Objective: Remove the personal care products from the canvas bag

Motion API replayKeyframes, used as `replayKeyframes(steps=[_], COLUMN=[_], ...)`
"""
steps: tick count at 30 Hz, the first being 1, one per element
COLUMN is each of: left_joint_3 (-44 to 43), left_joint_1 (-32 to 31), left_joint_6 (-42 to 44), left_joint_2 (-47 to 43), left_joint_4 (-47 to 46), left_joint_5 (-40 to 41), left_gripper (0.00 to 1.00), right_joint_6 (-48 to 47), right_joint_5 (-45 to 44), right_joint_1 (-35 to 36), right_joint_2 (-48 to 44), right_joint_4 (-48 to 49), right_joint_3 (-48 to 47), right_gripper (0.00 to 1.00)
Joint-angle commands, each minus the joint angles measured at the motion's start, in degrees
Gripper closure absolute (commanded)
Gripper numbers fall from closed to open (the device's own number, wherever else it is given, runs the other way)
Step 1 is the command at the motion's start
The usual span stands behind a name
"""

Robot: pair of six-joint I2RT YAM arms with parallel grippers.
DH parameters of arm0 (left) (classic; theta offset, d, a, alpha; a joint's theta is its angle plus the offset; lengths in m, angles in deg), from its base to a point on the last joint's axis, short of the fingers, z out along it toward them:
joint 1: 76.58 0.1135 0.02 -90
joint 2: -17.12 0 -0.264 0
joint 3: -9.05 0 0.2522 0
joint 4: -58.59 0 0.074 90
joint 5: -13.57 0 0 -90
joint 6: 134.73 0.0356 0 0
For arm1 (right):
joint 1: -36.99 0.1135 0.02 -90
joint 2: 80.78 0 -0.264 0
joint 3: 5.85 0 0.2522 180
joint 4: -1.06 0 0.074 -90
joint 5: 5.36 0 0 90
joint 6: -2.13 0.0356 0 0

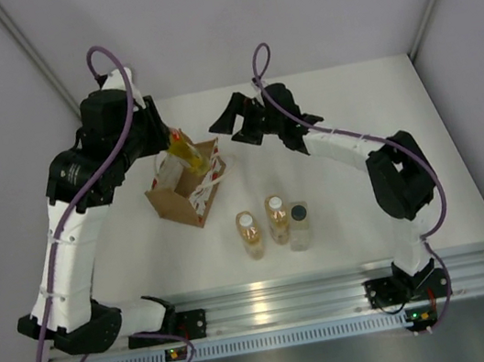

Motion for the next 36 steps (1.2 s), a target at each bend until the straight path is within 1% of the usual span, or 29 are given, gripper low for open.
replayKeyframes(steps=[1, 8, 15, 19, 20, 25, 28, 33, 34, 36], left_joint_3=[-4.24, -4.15, 2.26, 7.08, 7.88, 12.37, 16.32, 22.64, 23.79, 25.98], left_joint_1=[0.14, 0.05, 0.14, 0.13, 0.05, -2.49, -3.73, -5.48, -5.75, -6.19], left_joint_6=[1.6, 2.83, 3.71, 4.32, 4.67, 5.64, 5.64, 4.5, 4.06, 3.62], left_joint_2=[-4.39, -7.65, -11.25, -13.27, -13.71, -16.0, -16.35, -16.35, -16.35, -16.44], left_joint_4=[-4.89, -1.47, -0.49, -0.58, -0.58, -0.58, -0.58, -0.85, -0.93, -1.37], left_joint_5=[-2.7, -9.55, -13.06, -18.77, -20.09, -20.98, -20.02, -15.62, -13.36, -11.59], left_gripper=[1.0, 1.0, 1.0, 1.0, 1.0, 1.0, 1.0, 1.0, 1.0, 1.0], right_joint_6=[-2.18, -4.29, -7.63, -10.26, -10.71, -11.94, -12.73, -14.14, -15.01, -16.07], right_joint_5=[0.29, 0.03, -0.76, -1.2, -1.38, -0.85, -0.59, -0.41, -0.06, 1.16], right_joint_1=[-1.87, -5.12, -7.76, -9.52, -10.39, -13.03, -14.26, -15.76, -15.85, -16.46], right_joint_2=[-4.69, -7.42, -11.72, -15.15, -15.68, -19.54, -21.65, -25.08, -26.31, -27.63], right_joint_4=[-1.33, -3.17, -6.33, -7.66, -9.31, -10.21, -10.65, -11.7, -11.96, -12.14], right_joint_3=[-0.04, 2.24, 4.96, 6.02, 6.28, 9.89, 12.35, 15.68, 16.04, 17.0], right_gripper=[0.01, 0.0, 0.0, 0.0, 0.0, 0.01, 0.0, 0.01, 0.01, 0.0])
